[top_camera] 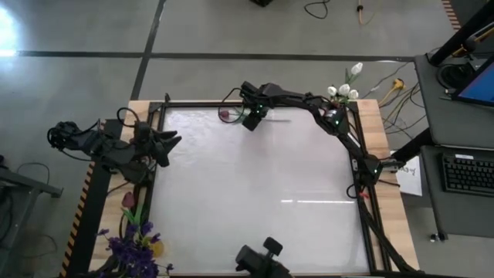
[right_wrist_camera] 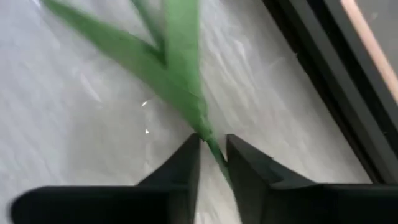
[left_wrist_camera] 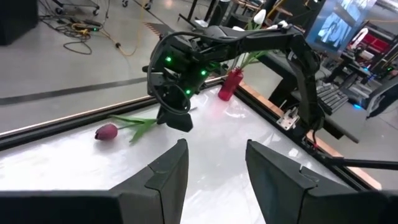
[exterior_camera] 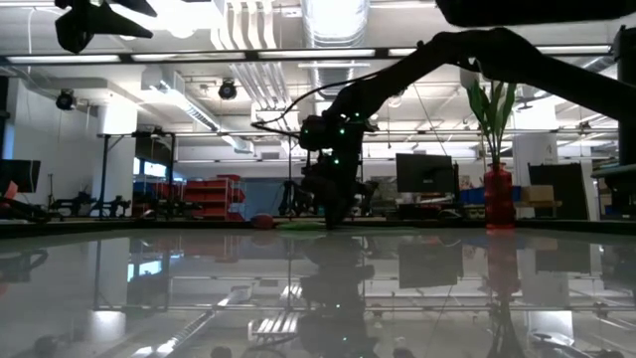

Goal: Sort flowers into vase by color
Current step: Put the red tulip into the yellow flower vase

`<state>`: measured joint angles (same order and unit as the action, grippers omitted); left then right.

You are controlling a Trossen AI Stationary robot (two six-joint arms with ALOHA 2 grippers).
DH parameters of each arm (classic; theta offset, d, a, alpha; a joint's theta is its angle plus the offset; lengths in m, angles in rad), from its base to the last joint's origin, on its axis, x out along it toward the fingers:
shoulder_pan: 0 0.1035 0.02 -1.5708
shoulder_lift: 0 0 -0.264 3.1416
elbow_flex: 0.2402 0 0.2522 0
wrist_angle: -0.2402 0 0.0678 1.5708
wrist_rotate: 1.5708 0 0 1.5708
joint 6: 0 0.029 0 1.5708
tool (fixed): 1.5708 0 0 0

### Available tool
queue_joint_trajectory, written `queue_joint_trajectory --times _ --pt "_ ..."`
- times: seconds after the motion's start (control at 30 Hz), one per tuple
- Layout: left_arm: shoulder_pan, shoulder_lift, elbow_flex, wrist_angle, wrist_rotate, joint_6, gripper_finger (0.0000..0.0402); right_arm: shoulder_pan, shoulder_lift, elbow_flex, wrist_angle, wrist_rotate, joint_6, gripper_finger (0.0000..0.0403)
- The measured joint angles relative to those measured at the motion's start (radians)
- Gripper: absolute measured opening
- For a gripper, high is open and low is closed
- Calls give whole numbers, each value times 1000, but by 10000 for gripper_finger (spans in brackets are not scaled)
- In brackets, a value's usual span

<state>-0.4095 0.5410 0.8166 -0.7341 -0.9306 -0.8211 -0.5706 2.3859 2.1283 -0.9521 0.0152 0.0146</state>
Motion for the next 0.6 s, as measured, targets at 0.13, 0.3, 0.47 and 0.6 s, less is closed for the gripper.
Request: queue_joint_trajectory --times 0.13,0.3,0.47,0.6 --pt "0 0 2 0 -2 28 151 20 -2 0 -3 -19 11 19" --pt "0 -8 42 1 -5 83 152 68 -37 21 -22 -88 53 13" --pt "0 -9 90 11 -3 116 177 126 -152 58 -3 -155 121 13" --pt "-1 2 103 87 19 159 215 193 -272 57 42 -151 157 12"
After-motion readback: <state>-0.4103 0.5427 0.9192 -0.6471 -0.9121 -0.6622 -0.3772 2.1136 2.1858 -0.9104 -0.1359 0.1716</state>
